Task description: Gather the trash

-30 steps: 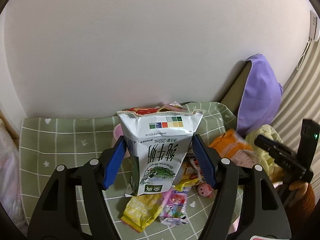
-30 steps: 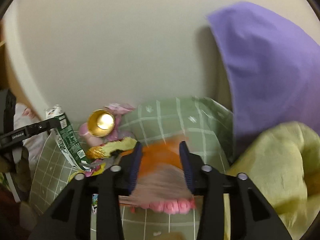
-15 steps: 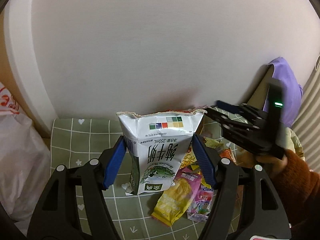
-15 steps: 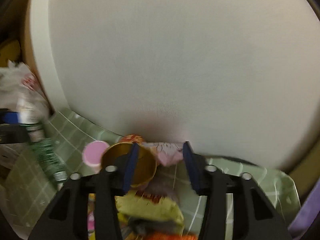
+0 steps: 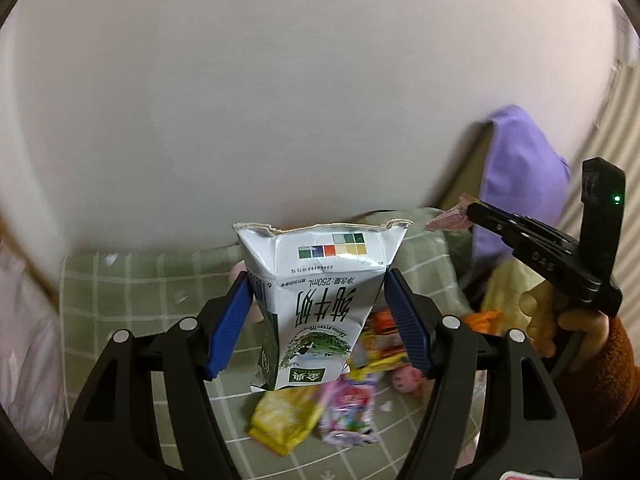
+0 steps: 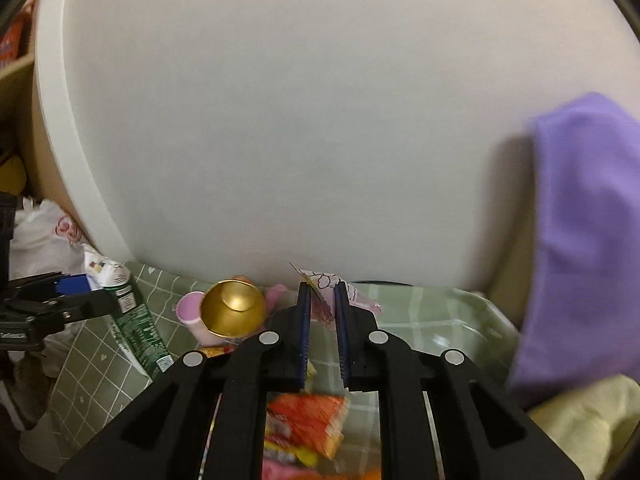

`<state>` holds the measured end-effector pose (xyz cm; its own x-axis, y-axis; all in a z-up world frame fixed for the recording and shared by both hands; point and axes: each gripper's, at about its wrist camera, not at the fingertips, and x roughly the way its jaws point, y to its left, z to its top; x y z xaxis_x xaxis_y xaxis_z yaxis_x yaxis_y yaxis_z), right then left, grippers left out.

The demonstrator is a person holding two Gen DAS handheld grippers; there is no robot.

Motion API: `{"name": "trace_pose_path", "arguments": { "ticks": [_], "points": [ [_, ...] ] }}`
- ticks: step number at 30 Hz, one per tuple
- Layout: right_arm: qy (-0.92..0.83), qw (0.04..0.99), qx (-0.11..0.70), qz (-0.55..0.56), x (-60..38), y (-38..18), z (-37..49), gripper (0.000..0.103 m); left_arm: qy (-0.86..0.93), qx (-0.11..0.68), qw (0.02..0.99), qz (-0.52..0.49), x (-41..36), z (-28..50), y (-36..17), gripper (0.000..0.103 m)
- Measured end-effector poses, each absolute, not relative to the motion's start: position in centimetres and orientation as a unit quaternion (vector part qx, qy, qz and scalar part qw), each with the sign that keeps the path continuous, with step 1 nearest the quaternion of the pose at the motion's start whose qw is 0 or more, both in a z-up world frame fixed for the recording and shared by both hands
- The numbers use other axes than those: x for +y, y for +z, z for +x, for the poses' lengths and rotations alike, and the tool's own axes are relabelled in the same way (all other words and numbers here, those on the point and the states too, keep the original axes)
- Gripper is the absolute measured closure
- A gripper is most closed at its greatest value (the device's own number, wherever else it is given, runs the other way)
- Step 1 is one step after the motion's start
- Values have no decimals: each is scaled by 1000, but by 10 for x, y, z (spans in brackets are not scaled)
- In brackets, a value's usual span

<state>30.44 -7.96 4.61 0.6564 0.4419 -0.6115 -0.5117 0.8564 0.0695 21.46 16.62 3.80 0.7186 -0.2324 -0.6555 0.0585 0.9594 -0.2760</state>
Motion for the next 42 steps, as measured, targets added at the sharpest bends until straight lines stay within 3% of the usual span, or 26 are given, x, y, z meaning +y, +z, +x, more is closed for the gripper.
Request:
{"name": "trace_pose_path", "arguments": {
  "ticks": [10, 22, 27, 32, 38, 39, 40, 42],
  "points": [
    [151, 954, 258, -9, -185, 105, 228, 90, -234, 311, 919, -72, 74, 232, 84, 39],
    [-36, 976, 208, 47, -344, 140, 138, 90, -448, 278, 842, -112, -82, 259, 111, 39],
    [-67, 976, 196, 72, -383, 138, 118, 90, -481, 312, 816, -75, -156, 275, 80, 39],
    [-42, 972, 213, 88, -387, 124, 134, 90, -414, 381, 823, 77, -196, 285, 21, 39],
    [43, 953, 265, 144, -386, 85, 172, 90, -411, 406, 814, 62, -180, 304, 6, 42],
    [50, 950, 273, 145, -381, 80, 174, 90, -403, 411, 816, 62, -179, 309, 1, 70],
    [52, 946, 287, 144, -378, 70, 181, 90, -397, 426, 811, 65, -177, 313, -4, 81],
    [55, 938, 312, 143, -377, 51, 192, 90, -390, 448, 803, 46, -172, 324, -18, 81]
  ]
}}
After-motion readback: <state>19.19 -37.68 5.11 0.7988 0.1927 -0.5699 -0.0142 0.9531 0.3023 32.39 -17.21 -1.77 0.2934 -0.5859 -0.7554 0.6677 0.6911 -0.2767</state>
